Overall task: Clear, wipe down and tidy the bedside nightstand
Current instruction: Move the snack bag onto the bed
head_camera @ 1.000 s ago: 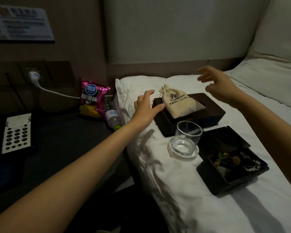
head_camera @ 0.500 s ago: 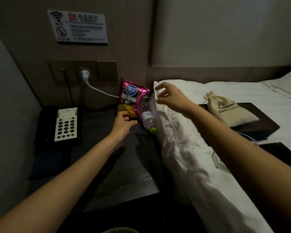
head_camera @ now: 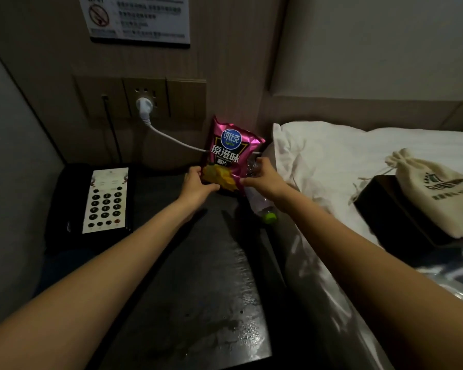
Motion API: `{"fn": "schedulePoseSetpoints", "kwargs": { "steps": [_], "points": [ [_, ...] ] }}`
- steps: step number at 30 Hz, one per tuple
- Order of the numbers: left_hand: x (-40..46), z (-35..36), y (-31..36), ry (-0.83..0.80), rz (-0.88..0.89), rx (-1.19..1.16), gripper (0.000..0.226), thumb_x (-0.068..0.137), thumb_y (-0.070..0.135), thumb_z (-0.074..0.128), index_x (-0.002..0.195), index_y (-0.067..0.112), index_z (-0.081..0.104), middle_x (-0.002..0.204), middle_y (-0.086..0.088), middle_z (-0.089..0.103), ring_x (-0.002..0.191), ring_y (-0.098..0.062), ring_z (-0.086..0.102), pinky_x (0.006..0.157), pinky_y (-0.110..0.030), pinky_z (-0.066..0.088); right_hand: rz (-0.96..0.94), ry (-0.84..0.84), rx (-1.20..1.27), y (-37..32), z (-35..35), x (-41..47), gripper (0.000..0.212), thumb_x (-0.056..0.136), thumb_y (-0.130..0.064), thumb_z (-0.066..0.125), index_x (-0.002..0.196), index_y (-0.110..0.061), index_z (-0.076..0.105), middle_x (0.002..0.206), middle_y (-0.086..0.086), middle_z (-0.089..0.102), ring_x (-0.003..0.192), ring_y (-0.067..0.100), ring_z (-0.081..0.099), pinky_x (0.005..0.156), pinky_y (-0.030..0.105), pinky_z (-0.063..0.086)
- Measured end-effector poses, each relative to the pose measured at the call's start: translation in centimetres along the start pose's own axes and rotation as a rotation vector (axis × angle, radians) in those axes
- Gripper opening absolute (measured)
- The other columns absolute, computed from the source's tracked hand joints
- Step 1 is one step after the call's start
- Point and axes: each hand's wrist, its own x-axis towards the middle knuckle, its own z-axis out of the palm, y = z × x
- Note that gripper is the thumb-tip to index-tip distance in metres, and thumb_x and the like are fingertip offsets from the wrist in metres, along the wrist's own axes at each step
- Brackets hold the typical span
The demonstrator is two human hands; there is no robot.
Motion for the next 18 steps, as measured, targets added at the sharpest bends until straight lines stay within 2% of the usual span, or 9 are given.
{"fn": "schedulePoseSetpoints", "kwargs": {
  "steps": [3, 9, 12, 13, 16, 18],
  "points": [
    [2.5, 0.3, 0.0, -0.017, 0.007, 0.041, 0.082, 0.082, 0.011, 0.073, 0.148, 0.004, 0.024, 0.150, -0.016, 0.034, 0.136, -0.028, 0.037, 0.112, -0.037, 0.034, 0.015, 0.024, 0.066, 0.9, 0.4, 1.5, 0.074, 0.086, -0.002, 0.069, 0.145, -0.006, 0.024, 0.141, 0.013, 0.048, 0.128, 0.025, 0.050, 0.102, 0.034, 0.047],
    [5.6, 0.9, 0.0, -0.090, 0.037, 0.004, 0.081, 0.083, 0.005, 0.071, 0.148, 0.006, 0.024, 0.149, -0.014, 0.039, 0.136, -0.027, 0.040, 0.111, -0.041, 0.037, 0.000, 0.000, 0.182, 2.1, 0.7, 3.5, 0.074, 0.087, -0.004, 0.070, 0.145, -0.008, 0.025, 0.136, 0.004, 0.047, 0.106, 0.008, 0.053, 0.073, 0.014, 0.054],
    [6.0, 1.3, -0.3, -0.102, 0.061, 0.039, 0.077, 0.082, 0.007, 0.072, 0.146, 0.006, 0.030, 0.145, -0.016, 0.041, 0.133, -0.029, 0.042, 0.110, -0.043, 0.039, -0.009, -0.043, 0.213, 2.2, 1.2, 3.8, 0.077, 0.086, -0.004, 0.070, 0.148, -0.008, 0.024, 0.144, 0.009, 0.046, 0.123, 0.019, 0.051, 0.092, 0.026, 0.052],
    [6.0, 1.4, -0.5, -0.092, 0.070, 0.071, 0.075, 0.081, 0.010, 0.073, 0.145, 0.007, 0.033, 0.144, -0.016, 0.040, 0.132, -0.030, 0.043, 0.109, -0.044, 0.039, -0.011, -0.053, 0.220, 2.1, 1.4, 3.7, 0.076, 0.086, -0.004, 0.070, 0.147, -0.008, 0.024, 0.143, 0.009, 0.047, 0.123, 0.020, 0.051, 0.089, 0.025, 0.052],
    [5.4, 1.1, -0.7, -0.079, 0.093, 0.108, 0.070, 0.078, 0.016, 0.077, 0.139, 0.009, 0.042, 0.141, -0.016, 0.040, 0.130, -0.030, 0.044, 0.108, -0.047, 0.040, -0.035, -0.044, 0.247, 1.5, 2.0, 3.0, 0.068, 0.087, -0.001, 0.068, 0.143, -0.008, 0.030, 0.136, 0.011, 0.053, 0.115, 0.020, 0.058, 0.068, 0.017, 0.056],
    [4.7, 0.5, -0.6, -0.104, 0.118, 0.073, 0.073, 0.075, 0.013, 0.079, 0.138, 0.008, 0.042, 0.140, -0.015, 0.044, 0.129, -0.029, 0.046, 0.107, -0.047, 0.042, -0.060, -0.036, 0.276, 0.9, 2.0, 2.2, 0.065, 0.087, 0.001, 0.067, 0.143, -0.008, 0.033, 0.131, 0.011, 0.056, 0.107, 0.016, 0.060, 0.071, 0.020, 0.058]
  ]
}}
